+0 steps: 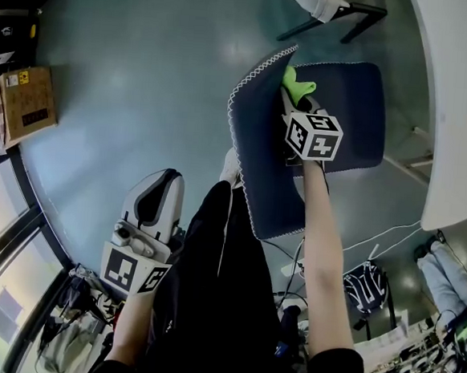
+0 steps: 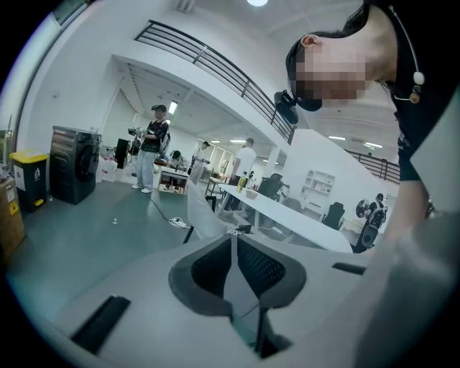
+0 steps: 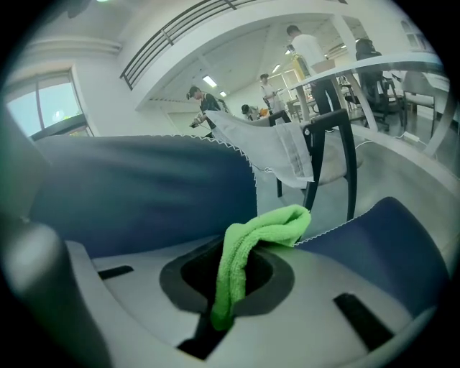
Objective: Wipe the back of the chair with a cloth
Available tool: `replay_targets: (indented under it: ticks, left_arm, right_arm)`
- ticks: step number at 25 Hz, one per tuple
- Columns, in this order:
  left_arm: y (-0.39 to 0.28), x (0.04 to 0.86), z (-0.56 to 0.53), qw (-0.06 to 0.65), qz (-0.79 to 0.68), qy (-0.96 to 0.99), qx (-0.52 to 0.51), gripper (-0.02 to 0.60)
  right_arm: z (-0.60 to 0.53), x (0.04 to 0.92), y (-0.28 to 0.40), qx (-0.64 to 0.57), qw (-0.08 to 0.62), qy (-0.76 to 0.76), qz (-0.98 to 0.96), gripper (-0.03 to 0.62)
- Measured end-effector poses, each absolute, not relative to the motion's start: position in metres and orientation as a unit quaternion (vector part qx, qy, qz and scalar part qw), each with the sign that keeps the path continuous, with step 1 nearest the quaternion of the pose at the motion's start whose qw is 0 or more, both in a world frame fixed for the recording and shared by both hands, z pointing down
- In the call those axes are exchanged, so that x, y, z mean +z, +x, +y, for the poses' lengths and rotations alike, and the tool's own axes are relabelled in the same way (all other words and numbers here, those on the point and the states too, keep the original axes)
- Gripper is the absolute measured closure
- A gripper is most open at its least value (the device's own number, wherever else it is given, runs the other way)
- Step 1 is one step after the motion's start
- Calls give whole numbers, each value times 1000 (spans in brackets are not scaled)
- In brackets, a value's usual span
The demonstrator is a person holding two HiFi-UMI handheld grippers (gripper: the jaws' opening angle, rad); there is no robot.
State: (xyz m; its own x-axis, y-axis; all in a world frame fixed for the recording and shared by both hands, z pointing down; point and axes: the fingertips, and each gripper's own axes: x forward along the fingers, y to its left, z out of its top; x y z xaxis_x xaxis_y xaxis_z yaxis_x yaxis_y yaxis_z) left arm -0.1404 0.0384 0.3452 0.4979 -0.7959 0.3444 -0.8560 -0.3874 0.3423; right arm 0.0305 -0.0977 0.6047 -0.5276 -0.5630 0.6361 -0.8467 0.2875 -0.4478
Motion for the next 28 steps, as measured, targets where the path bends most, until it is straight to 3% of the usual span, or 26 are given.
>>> replay_targets:
  ticks: [28]
  left_arm:
    - [-117, 344, 33, 246, -452, 856, 56, 552]
  right_arm:
    - [10, 608, 40, 413, 235, 371, -798, 574]
